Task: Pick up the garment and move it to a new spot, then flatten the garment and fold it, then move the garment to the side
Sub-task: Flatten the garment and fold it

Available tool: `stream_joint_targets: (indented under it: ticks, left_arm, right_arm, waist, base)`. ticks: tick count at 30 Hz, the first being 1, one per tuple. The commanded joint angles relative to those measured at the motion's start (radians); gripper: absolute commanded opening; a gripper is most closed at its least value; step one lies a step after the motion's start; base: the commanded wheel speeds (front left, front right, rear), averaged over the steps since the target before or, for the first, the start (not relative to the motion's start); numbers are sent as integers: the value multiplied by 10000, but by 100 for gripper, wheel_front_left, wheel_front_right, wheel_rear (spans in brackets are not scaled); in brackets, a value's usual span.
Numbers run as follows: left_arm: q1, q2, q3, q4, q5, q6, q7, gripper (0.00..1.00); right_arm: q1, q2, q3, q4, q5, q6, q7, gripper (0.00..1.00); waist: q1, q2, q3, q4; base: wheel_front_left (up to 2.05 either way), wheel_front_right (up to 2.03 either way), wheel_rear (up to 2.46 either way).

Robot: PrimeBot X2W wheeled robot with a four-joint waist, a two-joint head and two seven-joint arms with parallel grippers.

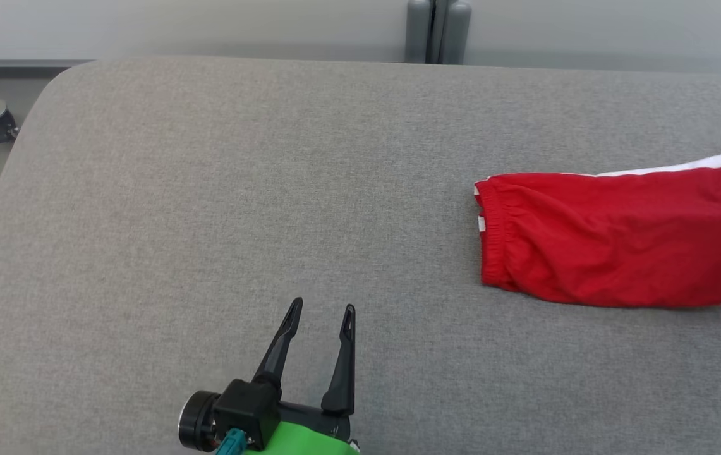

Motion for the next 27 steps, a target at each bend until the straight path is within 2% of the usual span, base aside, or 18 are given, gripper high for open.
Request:
stream_joint_targets:
  ticks: [1, 8, 15, 25, 26, 27]
  left_arm:
    - [185, 18, 40, 48, -67, 5, -26, 100]
    - [183, 18, -2, 220, -6, -105, -26, 100]
    - [328, 18, -19, 286, -126, -112, -26, 100]
    - [320, 17, -152, 272, -250, -30, -26, 100]
    - [302, 17, -165, 278, -271, -28, -26, 100]
    - [284, 17, -169, 284, -291, -9, -26, 100]
  right_arm:
    - [-243, 119, 54, -167, -135, -24, -95, 0]
    - [-779, 999, 319, -898, -602, -23, -30, 0]
    - [-631, 1980, 166, -1602, -875, -23, 240, 0]
    - [200, 3597, 47, -2319, -1564, -21, 1208, 0]
    - [329, 3751, 44, -2415, -1626, -21, 1317, 31]
    - [436, 3874, -4, -2547, -1681, -21, 1334, 100]
  waist:
    - [0, -1, -354, -386]
    - [0, -1, -660, -498]
    - [0, -1, -799, -136]
    - [0, -1, -710, 328]
    - [0, -1, -691, 353]
    - [0, -1, -679, 372]
  base:
    - [0, 0, 0]
    - [0, 0, 0]
    - [0, 0, 0]
    - [0, 0, 0]
    - [0, 0, 0]
    - [0, 0, 0]
